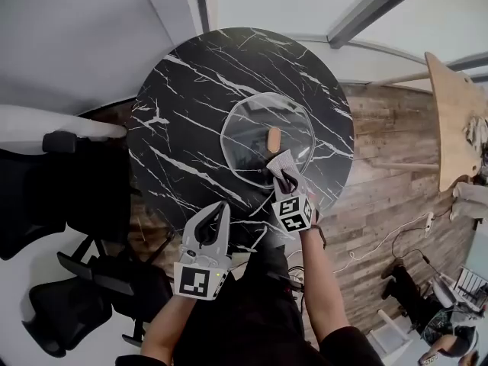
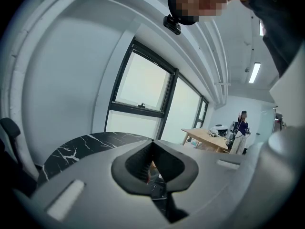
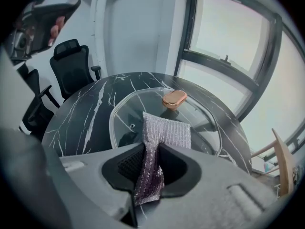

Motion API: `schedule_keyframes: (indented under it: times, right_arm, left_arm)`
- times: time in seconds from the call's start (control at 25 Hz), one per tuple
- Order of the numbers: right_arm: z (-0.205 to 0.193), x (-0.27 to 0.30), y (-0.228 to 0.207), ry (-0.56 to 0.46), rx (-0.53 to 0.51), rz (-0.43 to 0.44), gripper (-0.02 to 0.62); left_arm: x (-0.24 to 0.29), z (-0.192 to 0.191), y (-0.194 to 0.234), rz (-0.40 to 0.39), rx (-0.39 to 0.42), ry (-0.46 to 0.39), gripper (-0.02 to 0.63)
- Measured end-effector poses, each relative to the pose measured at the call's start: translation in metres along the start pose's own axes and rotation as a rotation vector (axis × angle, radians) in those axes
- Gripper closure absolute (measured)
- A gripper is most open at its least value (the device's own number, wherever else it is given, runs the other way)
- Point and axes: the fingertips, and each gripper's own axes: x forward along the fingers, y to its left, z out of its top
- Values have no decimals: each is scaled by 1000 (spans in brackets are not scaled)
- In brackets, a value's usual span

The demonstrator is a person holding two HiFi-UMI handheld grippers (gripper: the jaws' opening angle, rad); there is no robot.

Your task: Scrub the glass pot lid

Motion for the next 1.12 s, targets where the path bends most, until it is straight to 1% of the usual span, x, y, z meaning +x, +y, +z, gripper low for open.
schedule_keyframes:
  times: [0.12,0.28,0.52,0.64,0.8,0.88,0.96,1.12]
  right_arm:
    - [4,1,16,1,12,18,515]
    - [11,5,38,-2,2,33,515]
    - [20,11,62,-15,-5,35,515]
    - [21,12,72,-15,-12,51,515]
    - [21,16,93,-1,-64,93,515]
    - [22,18,101,3,-98,105,515]
    - [23,18,110,12,-106,154,515]
    - [27,5,134,39,-116,347,515]
  left_arm:
    - [-10,-4,2,-9,4,11,603]
    - [-19,1,5,0,-4,-19,603]
    - [-32,-5,8,-2,4,-1,603]
    - [-36,-1,12,8,-6,-22,603]
    - [-39,3,16,18,-9,-41,603]
    - [-41,1,19,19,-7,-33,603]
    - [-43,0,21,20,-4,-23,603]
    - [-46,11,27,30,-16,-54,603]
